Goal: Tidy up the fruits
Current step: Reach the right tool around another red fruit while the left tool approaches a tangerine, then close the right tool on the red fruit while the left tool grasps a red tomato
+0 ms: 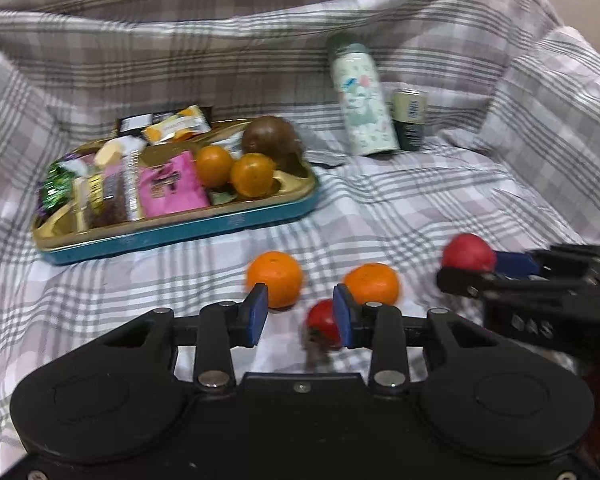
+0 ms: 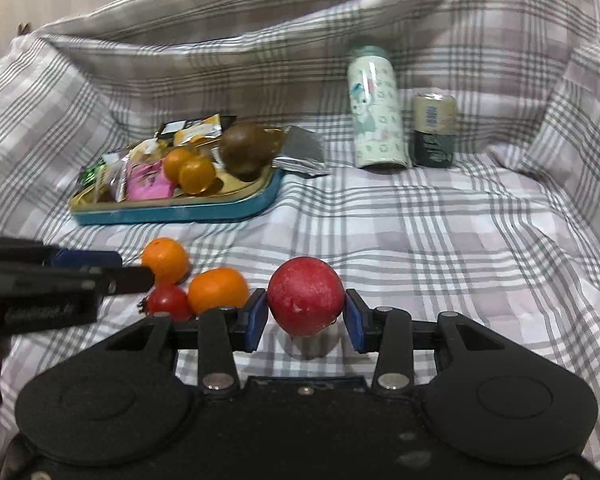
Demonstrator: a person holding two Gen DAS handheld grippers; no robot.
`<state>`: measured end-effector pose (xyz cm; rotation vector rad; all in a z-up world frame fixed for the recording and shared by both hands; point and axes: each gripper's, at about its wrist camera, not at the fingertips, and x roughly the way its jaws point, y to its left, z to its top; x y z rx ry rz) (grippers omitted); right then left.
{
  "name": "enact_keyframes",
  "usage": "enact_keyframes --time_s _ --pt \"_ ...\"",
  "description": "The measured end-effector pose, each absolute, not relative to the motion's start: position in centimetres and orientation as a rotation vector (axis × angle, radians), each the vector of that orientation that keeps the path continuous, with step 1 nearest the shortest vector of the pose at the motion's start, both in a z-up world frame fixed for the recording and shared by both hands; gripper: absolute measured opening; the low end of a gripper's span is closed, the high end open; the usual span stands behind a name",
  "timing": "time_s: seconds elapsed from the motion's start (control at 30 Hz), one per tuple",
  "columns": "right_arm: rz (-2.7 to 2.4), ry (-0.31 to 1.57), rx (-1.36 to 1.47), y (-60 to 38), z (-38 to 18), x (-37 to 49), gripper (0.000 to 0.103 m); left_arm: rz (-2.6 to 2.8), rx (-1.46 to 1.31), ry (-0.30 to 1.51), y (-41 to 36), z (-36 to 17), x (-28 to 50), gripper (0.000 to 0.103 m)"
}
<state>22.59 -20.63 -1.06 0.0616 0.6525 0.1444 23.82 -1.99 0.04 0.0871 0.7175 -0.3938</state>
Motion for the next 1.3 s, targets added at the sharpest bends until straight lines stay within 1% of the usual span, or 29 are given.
enact_keyframes --time_s 0.33,0.97,1.07,1.3 --pt "0.163 0.637 0.058 -20.5 -1.1 22.3 0.042 -0.422 0.189 0.742 -3.9 -1.3 23.4 0.045" --pt "0.185 0.645 0.064 -20.3 -1.2 22.3 0.042 -0.405 0.182 0.800 -4.8 -2.7 24.5 0.045" --pt "0.184 0.644 0.065 -20.3 -1.1 22.4 0.042 -0.405 0.176 0.793 -4.8 -2.8 24.4 0.042" --pt "0.179 0.624 0.064 -20.1 -0.9 22.2 0.042 -0.361 0.134 0.770 -4.1 -2.2 24.4 0.042"
